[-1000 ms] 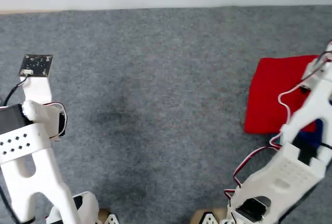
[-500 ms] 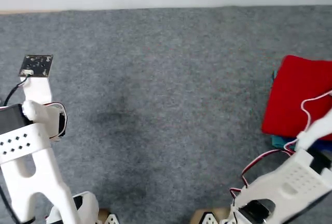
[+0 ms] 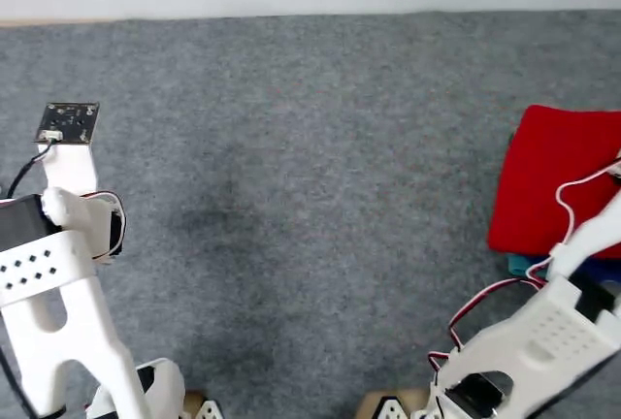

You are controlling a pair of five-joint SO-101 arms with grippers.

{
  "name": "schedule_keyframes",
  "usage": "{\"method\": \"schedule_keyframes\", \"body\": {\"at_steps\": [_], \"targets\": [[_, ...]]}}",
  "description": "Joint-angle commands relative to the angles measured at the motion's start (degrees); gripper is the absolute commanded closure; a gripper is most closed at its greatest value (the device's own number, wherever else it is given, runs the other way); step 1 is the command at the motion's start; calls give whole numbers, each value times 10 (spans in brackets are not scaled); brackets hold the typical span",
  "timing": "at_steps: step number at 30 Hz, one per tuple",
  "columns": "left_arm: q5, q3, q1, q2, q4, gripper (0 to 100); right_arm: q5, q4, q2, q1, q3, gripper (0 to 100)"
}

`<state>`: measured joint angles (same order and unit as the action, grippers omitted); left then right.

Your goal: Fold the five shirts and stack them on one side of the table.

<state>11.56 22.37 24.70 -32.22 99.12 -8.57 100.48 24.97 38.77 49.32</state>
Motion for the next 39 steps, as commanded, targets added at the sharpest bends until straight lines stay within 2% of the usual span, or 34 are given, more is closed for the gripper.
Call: {"method": "schedule_keyframes", "body": {"at_steps": [1, 9, 14, 19, 30, 39], "targets": [[0, -3, -4, -18, 12, 998, 20, 20, -65, -36, 35, 990], [0, -3, -4, -18, 12, 998, 83, 20, -95, -194, 35, 990], [1, -3, -4, -18, 12, 998, 98, 19, -94, -225, 35, 990], [2, -3, -3, -18, 12, 998, 92, 18, -94, -187, 35, 990], [3, 13, -3, -18, 12, 998, 19, -1, -90, -44, 32, 990], [3, 15, -3, -18, 12, 998, 4, -13, 51, 59, 34, 990]]}}
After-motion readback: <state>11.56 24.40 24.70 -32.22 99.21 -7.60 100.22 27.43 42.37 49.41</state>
